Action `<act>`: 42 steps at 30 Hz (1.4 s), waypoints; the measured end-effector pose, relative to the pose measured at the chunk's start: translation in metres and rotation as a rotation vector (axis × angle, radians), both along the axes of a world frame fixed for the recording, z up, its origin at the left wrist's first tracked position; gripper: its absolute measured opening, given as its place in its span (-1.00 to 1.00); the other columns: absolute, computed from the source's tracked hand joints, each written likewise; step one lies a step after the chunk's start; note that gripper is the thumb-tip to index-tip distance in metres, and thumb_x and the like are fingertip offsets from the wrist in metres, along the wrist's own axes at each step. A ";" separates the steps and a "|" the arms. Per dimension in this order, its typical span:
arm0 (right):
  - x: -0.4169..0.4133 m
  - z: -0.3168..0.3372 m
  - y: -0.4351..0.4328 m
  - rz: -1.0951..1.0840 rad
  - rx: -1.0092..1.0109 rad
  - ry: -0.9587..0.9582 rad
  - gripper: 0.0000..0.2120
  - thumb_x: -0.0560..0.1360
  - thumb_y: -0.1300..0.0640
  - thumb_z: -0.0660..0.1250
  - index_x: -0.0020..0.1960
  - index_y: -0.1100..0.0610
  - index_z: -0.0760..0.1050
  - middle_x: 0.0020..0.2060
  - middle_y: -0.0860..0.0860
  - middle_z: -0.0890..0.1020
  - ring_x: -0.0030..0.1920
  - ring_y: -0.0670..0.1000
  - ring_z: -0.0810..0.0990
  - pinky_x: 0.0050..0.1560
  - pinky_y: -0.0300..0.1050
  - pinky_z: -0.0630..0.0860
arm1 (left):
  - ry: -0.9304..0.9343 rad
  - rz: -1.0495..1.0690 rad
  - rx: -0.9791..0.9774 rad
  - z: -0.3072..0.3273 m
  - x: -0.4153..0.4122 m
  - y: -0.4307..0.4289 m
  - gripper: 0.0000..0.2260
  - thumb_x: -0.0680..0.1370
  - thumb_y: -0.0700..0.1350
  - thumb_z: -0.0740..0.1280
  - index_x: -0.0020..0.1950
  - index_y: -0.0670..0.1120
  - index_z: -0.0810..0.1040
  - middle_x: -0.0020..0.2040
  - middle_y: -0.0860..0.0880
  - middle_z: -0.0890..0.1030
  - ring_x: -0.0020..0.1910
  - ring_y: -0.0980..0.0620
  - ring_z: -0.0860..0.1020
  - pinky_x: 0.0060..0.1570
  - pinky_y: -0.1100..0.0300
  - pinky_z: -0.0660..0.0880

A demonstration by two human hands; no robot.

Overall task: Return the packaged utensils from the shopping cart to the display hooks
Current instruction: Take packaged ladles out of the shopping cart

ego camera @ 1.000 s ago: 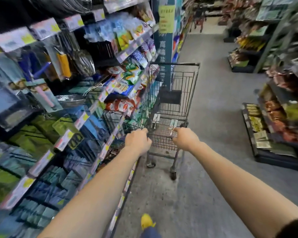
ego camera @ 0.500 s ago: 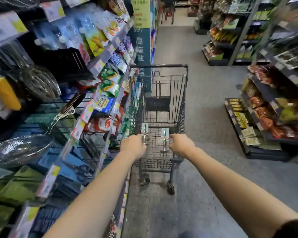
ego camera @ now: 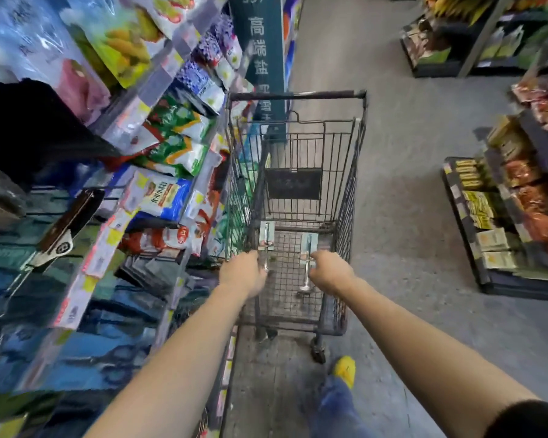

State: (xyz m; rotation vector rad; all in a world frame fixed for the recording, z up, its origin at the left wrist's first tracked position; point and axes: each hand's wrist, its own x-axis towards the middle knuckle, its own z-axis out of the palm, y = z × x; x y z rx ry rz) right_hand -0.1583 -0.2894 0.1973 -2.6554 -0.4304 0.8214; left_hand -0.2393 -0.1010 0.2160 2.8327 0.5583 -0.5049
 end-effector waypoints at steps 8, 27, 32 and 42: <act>0.090 -0.045 0.009 -0.004 0.012 0.138 -0.56 0.56 0.17 0.29 0.44 0.07 0.50 0.22 0.15 0.66 0.15 0.20 0.67 0.20 0.11 0.64 | 0.122 0.061 0.017 -0.032 0.080 0.000 -0.65 0.63 0.06 0.24 0.35 -0.08 0.49 0.21 -0.13 0.63 0.19 -0.18 0.60 0.17 -0.09 0.56; 0.144 -0.193 0.035 -0.355 -0.054 0.376 -0.68 0.63 0.07 0.27 0.35 0.13 0.51 0.07 0.15 0.68 -0.03 0.15 0.70 0.08 0.15 0.69 | 0.429 0.030 -0.165 -0.194 0.161 0.071 -0.64 0.66 0.02 0.20 0.38 -0.12 0.48 0.27 -0.18 0.58 0.25 -0.22 0.56 0.20 -0.07 0.54; 0.156 -0.244 0.049 -0.506 -0.041 0.406 -0.62 0.63 0.16 0.35 0.43 0.16 0.51 0.25 0.14 0.66 0.11 0.11 0.66 0.17 -0.14 0.57 | 0.415 0.190 -0.289 -0.266 0.165 0.086 -0.69 0.63 -0.03 0.26 0.30 -0.14 0.55 0.23 -0.23 0.64 0.22 -0.26 0.58 0.19 -0.02 0.54; 0.169 -0.363 0.073 -0.715 -0.007 0.346 -0.55 0.57 0.08 0.48 0.39 0.21 0.52 0.15 0.09 0.66 0.01 0.08 0.63 -0.02 -0.19 0.53 | 0.221 0.354 -0.315 -0.386 0.164 0.111 -0.70 0.62 -0.07 0.30 0.31 -0.16 0.52 0.19 -0.22 0.62 0.18 -0.25 0.59 0.17 -0.07 0.56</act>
